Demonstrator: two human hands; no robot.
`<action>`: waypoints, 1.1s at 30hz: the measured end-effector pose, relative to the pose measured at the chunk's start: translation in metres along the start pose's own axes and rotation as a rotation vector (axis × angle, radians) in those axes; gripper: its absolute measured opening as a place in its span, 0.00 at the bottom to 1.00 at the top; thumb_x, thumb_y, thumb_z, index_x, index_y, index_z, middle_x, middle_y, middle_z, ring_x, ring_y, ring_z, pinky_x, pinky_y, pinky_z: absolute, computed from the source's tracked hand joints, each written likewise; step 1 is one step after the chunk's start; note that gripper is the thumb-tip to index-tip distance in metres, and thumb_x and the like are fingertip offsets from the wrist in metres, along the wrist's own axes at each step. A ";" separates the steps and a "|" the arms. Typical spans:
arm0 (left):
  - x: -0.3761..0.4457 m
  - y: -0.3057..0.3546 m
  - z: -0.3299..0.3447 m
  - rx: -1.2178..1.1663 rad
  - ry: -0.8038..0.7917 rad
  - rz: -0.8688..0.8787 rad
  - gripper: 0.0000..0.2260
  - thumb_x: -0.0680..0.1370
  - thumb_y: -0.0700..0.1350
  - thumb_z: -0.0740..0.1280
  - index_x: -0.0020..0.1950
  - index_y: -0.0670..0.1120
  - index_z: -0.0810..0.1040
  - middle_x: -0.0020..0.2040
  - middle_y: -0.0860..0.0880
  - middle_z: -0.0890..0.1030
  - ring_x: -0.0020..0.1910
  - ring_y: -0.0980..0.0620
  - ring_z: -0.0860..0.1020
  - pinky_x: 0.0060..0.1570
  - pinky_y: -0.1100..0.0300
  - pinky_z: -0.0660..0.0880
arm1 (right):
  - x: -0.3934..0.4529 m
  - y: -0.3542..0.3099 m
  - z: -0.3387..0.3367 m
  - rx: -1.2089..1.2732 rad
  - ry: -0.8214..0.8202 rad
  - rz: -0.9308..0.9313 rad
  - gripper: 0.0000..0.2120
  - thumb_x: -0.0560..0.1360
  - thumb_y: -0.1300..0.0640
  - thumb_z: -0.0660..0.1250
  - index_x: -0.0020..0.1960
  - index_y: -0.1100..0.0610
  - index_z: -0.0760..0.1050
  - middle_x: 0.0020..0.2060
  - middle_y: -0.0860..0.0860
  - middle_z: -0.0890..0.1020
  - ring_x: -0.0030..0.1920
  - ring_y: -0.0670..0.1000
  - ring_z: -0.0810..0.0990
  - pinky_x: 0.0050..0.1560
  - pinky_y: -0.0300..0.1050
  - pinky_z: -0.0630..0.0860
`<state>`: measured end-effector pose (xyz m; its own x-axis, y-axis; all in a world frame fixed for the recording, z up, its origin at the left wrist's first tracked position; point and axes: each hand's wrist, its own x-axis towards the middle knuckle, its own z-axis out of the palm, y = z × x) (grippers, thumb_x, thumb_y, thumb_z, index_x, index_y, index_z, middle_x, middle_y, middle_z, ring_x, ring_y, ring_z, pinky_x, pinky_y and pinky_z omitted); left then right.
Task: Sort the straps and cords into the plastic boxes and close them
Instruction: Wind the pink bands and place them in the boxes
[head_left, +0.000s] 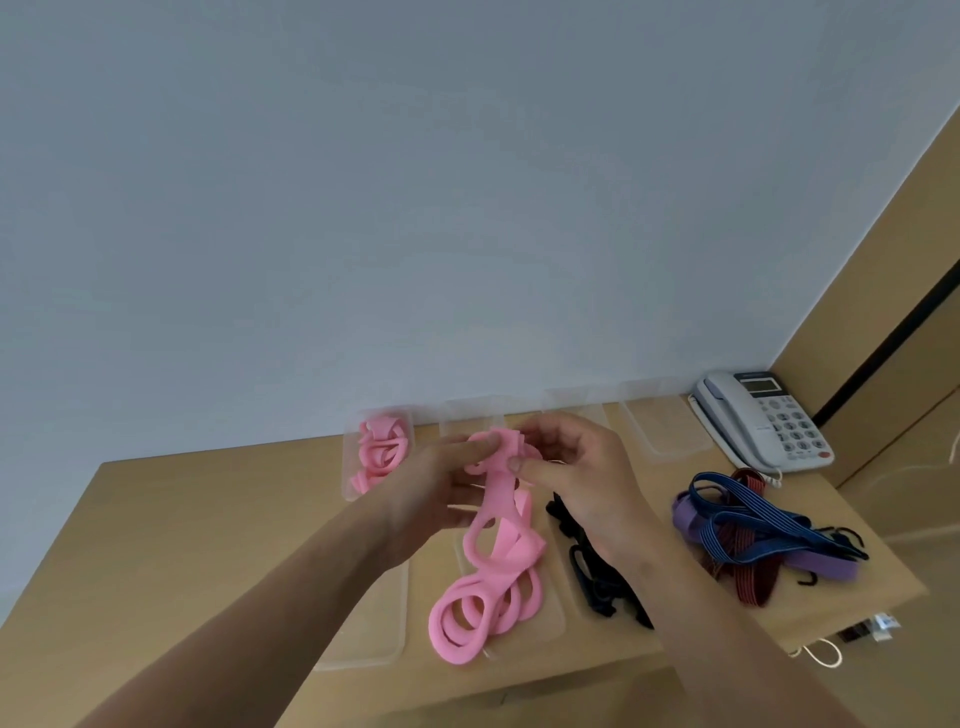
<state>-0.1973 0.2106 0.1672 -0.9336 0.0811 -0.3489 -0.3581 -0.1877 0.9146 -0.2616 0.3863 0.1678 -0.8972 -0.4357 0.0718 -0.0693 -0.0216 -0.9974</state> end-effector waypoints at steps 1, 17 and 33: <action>0.000 0.001 0.000 -0.016 0.003 0.002 0.18 0.75 0.59 0.71 0.57 0.49 0.85 0.52 0.45 0.85 0.45 0.48 0.81 0.48 0.53 0.77 | -0.001 0.002 0.000 -0.014 0.004 -0.016 0.16 0.66 0.71 0.77 0.48 0.53 0.85 0.44 0.53 0.86 0.46 0.50 0.85 0.45 0.39 0.79; 0.006 -0.003 -0.002 -0.123 0.149 0.086 0.29 0.67 0.22 0.71 0.64 0.42 0.77 0.60 0.35 0.80 0.50 0.38 0.83 0.53 0.44 0.82 | -0.008 0.014 0.001 -0.053 0.022 0.086 0.23 0.72 0.59 0.77 0.63 0.42 0.78 0.59 0.44 0.80 0.57 0.45 0.82 0.55 0.46 0.82; -0.008 0.000 0.000 -0.027 0.006 -0.025 0.15 0.72 0.49 0.75 0.58 0.48 0.85 0.58 0.43 0.85 0.55 0.40 0.84 0.57 0.41 0.81 | -0.005 0.012 -0.001 -0.105 -0.006 -0.050 0.15 0.66 0.63 0.79 0.45 0.51 0.76 0.44 0.50 0.83 0.48 0.52 0.83 0.45 0.44 0.82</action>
<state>-0.1894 0.2097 0.1699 -0.9245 0.0806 -0.3726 -0.3812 -0.2124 0.8997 -0.2585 0.3897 0.1560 -0.8887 -0.4422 0.1211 -0.1596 0.0508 -0.9859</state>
